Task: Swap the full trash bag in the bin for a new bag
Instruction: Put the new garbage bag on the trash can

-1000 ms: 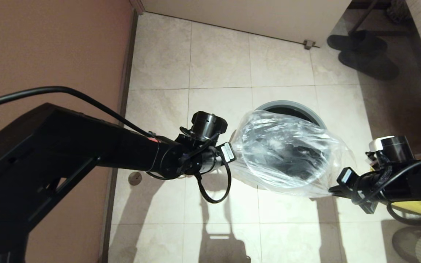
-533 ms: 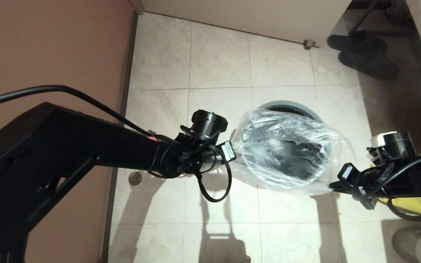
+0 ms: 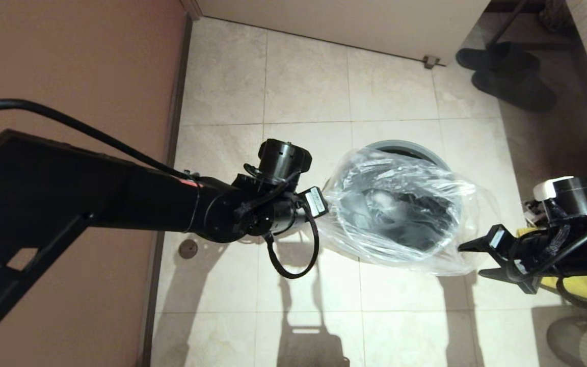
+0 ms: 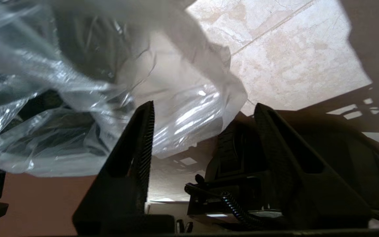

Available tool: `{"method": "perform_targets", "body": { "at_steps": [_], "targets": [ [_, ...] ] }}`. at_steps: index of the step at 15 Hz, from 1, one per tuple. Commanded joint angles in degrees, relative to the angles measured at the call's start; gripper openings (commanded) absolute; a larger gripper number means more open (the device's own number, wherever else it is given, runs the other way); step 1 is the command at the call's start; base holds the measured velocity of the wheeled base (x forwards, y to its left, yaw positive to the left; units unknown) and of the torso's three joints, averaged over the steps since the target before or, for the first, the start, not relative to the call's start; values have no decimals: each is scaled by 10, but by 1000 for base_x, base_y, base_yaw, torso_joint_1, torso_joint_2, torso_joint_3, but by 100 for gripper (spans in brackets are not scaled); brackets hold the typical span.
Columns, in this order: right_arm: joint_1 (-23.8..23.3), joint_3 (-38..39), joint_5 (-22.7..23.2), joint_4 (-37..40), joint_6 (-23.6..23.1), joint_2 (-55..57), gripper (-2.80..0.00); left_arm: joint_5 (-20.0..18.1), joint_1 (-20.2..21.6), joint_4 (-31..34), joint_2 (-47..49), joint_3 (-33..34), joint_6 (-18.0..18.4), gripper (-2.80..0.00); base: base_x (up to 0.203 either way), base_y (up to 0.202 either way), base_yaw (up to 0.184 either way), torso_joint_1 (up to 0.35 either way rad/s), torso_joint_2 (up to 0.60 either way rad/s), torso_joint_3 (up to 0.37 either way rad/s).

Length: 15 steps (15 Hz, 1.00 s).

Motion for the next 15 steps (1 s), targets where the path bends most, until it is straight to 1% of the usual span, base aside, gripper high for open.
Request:
{"method": "perform_targets", "body": {
  "at_steps": [1, 7, 8, 9, 11, 13, 15],
  "targets": [
    [0, 1, 3, 12, 3, -35, 0, 2, -3, 7, -29, 3, -3, 0, 0, 0, 0, 0, 0, 0],
    [1, 0, 17, 66, 7, -96, 0, 3, -14, 18, -79, 30, -3, 0, 0, 0, 0, 0, 0, 0],
    [3, 0, 19, 70, 7, -108, -136, 3, -16, 27, -82, 25, -3, -136, 0, 0, 0, 0, 0, 0],
    [4, -1, 24, 71, 6, -114, -280, 2, -20, 32, -84, 18, -2, -280, 0, 0, 0, 0, 0, 0],
    [12, -10, 40, 70, 5, -136, -280, -2, -37, 63, -84, -15, -2, -280, 0, 0, 0, 0, 0, 0],
    [45, -23, 42, 69, -8, -150, -280, -2, -56, 128, -72, -85, -2, -280, 0, 0, 0, 0, 0, 0],
    [58, -26, 39, 65, -61, -147, -280, -2, -71, 194, -41, -173, -1, -280, 0, 0, 0, 0, 0, 0]
  ]
}}
